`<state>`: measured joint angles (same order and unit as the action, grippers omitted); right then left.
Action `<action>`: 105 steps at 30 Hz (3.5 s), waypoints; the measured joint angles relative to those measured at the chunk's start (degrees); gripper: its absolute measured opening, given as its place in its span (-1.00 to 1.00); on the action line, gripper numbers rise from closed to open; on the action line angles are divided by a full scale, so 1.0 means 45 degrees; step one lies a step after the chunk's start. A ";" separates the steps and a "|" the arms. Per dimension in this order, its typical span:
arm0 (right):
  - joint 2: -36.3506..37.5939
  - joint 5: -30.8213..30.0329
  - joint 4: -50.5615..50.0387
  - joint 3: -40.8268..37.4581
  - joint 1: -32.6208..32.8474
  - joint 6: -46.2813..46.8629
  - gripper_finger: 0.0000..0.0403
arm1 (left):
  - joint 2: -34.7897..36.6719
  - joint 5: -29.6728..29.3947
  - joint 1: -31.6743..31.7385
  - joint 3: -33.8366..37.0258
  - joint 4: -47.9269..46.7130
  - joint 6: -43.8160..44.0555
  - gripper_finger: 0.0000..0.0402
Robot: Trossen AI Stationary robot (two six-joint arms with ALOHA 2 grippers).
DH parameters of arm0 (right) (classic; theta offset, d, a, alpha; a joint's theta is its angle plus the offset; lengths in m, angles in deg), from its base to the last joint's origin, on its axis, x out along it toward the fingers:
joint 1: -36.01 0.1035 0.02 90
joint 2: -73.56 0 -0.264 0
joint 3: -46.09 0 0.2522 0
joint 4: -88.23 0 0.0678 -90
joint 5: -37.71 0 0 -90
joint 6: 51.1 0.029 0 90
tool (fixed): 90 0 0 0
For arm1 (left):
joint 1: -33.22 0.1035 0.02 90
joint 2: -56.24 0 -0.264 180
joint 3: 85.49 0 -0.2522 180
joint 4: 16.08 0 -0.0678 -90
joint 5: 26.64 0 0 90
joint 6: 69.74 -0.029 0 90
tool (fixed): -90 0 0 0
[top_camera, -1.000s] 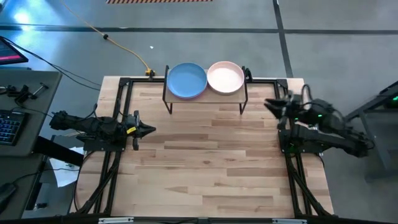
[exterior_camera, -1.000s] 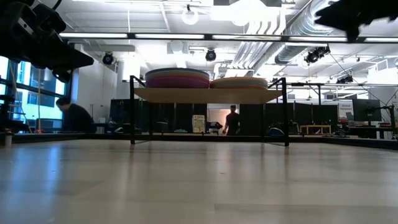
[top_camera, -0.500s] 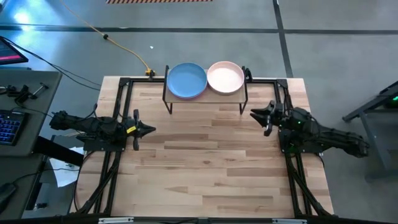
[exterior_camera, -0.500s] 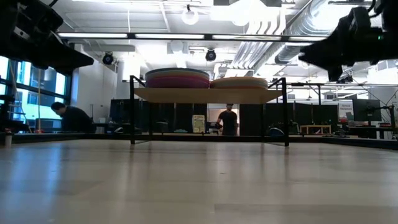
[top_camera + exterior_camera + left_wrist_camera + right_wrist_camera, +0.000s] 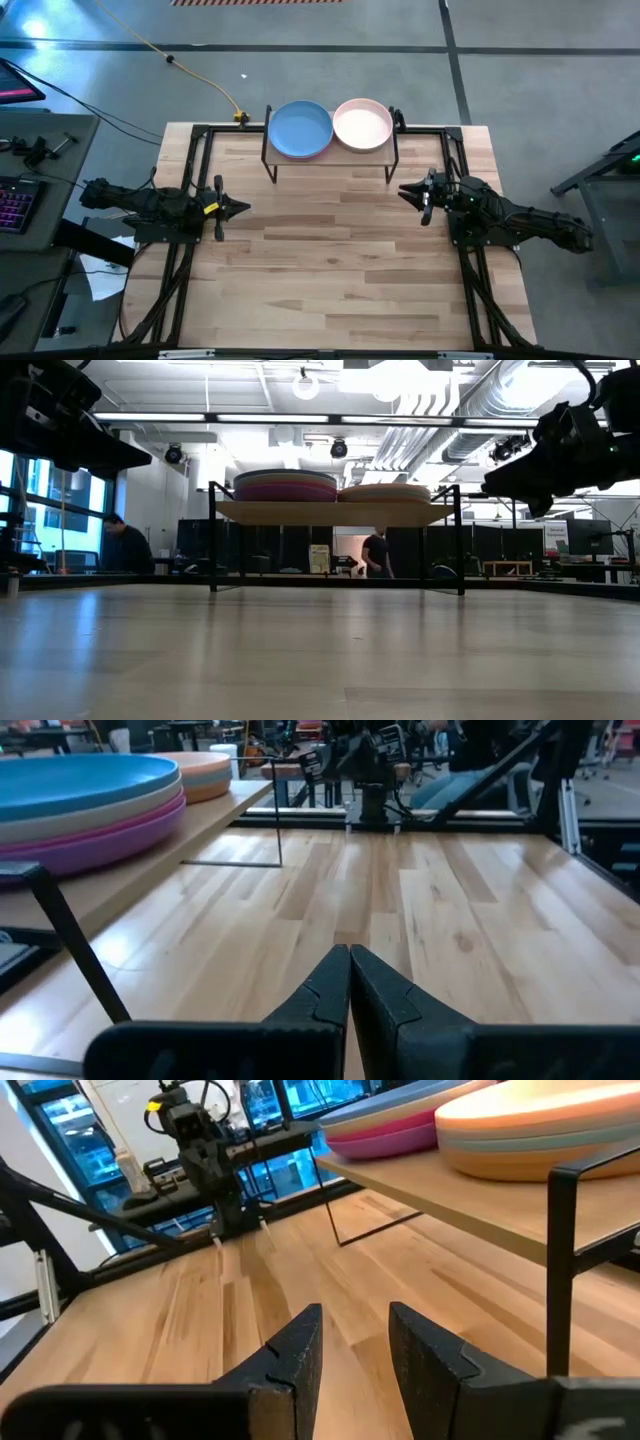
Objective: Place and stack plates onto a shelf
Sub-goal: Return to Home Position
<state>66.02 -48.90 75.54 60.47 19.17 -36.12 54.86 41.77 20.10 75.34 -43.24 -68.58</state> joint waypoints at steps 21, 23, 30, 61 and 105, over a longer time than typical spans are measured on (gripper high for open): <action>0.0031 -0.0031 -0.0017 0.0000 0.0020 -0.0005 -0.49 | 0.0001 -0.0005 0.0000 -0.0005 0.0001 0.0488 -0.98; 0.0066 -0.0044 -0.0019 0.0000 0.0101 -0.0005 -0.49 | 0.0003 -0.0008 0.0000 -0.0005 0.0006 0.0479 -0.98; 0.1578 -0.0056 -0.0027 0.0000 0.1201 -0.0005 -0.49 | 0.0179 -0.0008 0.0000 -0.0007 0.0032 0.0478 -0.98; 0.1590 -0.0026 0.0065 -0.0019 0.2001 -0.0005 -0.49 | 0.0253 -0.0011 0.0002 -0.0010 0.0074 0.0474 -0.98; 0.1585 -0.0032 0.0065 -0.0034 0.1996 -0.0005 -0.49 | 0.0252 -0.0008 0.0004 0.0005 0.0074 0.0482 -0.98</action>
<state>73.16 -49.05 75.84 60.32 28.15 -36.14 56.00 41.74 20.11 75.36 -42.90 -66.42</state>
